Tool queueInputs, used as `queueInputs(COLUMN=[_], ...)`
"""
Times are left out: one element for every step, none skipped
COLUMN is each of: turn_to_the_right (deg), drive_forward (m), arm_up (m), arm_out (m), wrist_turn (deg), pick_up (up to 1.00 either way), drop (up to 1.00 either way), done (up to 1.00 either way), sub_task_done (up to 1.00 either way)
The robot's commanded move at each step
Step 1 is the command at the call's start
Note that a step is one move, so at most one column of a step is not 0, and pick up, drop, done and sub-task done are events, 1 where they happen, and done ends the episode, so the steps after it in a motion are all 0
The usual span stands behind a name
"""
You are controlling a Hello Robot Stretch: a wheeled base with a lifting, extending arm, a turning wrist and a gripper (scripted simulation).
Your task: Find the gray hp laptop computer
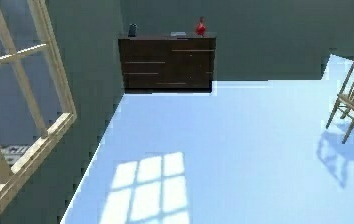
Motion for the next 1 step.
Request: queueInputs(turn_to_the_right=[0.0], drive_forward=[0.4], arm_up=[0.0], arm_out=[0.0], wrist_turn=[0.0], pick_up=[0.0], drop=[0.0], done=[0.0], sub_task_done=[0.0])
